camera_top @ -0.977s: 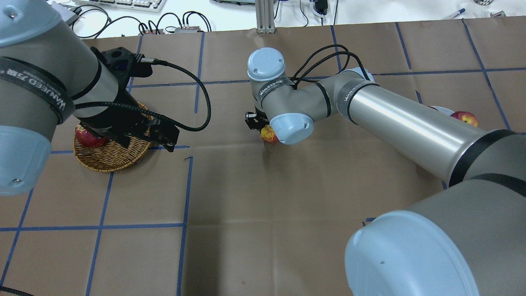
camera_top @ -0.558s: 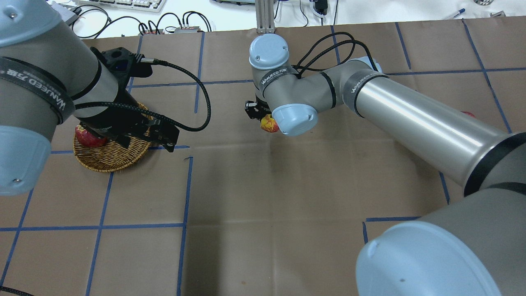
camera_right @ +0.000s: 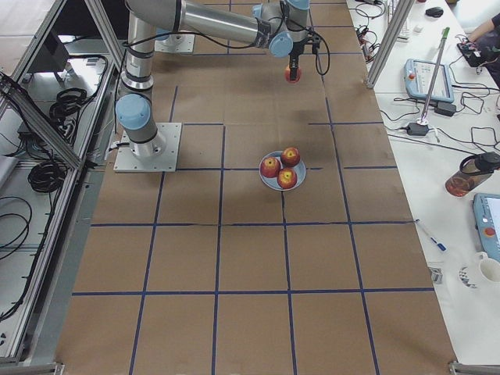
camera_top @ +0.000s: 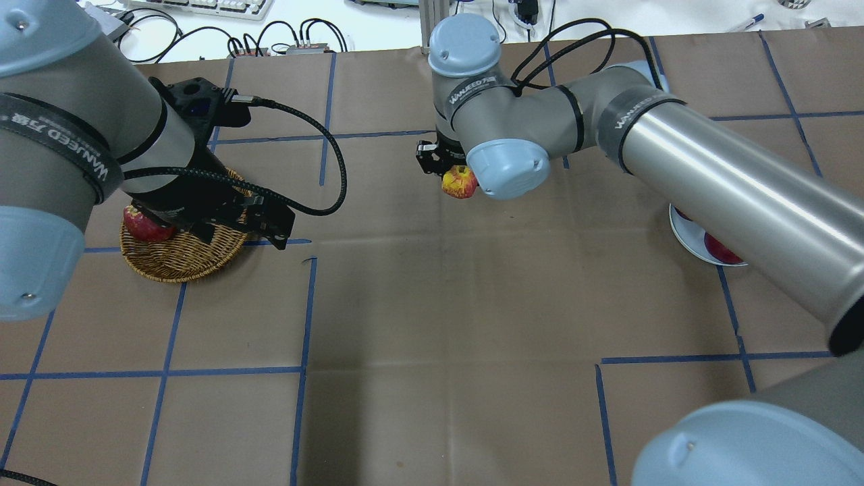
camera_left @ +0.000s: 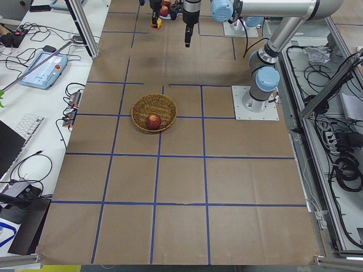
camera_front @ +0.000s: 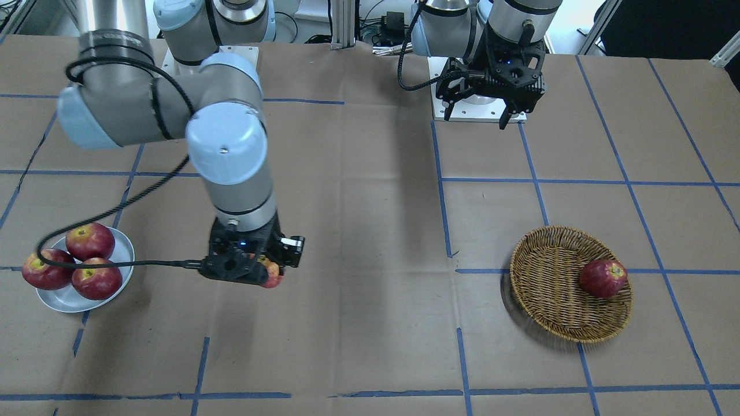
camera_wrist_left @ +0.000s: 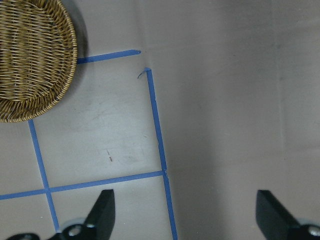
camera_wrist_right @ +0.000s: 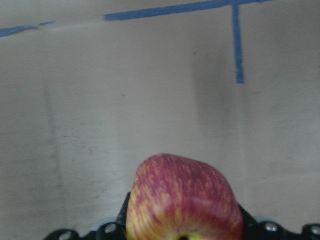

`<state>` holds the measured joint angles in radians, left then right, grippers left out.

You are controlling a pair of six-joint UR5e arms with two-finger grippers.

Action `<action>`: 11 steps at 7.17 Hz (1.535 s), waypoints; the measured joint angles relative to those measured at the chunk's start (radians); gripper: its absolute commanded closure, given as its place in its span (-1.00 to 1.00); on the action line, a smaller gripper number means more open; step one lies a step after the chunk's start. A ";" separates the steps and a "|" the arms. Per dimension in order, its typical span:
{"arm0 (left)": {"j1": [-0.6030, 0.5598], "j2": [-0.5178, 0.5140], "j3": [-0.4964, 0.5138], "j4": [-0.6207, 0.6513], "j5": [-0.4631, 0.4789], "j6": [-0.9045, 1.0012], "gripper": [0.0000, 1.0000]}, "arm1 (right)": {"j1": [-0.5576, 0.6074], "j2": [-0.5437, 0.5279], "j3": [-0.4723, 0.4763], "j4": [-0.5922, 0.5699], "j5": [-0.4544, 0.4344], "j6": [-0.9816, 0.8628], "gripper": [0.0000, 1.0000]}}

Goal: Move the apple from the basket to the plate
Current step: 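Close the right gripper on the apple and lift it, then carry the apple with the right gripper onto the white plate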

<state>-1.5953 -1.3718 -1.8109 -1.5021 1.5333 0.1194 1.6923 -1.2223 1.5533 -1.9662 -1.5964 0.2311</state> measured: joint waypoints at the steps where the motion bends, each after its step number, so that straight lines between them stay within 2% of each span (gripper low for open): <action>1: 0.000 0.000 0.002 -0.001 0.000 -0.002 -0.98 | -0.104 -0.044 0.030 0.025 0.002 -0.143 -0.10; 4: -0.001 0.000 0.000 -0.001 0.000 -0.006 -0.98 | -0.432 -0.116 0.147 0.029 0.018 -0.637 -0.10; 6: -0.002 0.001 -0.001 -0.001 -0.001 -0.008 -0.98 | -0.562 -0.108 0.196 -0.006 0.038 -0.825 -0.10; 9: -0.006 0.008 -0.002 -0.005 -0.002 -0.003 -0.98 | -0.602 -0.062 0.236 -0.129 0.045 -0.872 -0.10; 11: -0.006 0.015 -0.002 -0.012 -0.001 0.002 -0.98 | -0.599 -0.050 0.239 -0.147 0.047 -0.869 -0.11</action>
<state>-1.6014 -1.3569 -1.8131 -1.5141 1.5323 0.1216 1.0931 -1.2721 1.7923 -2.1128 -1.5491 -0.6381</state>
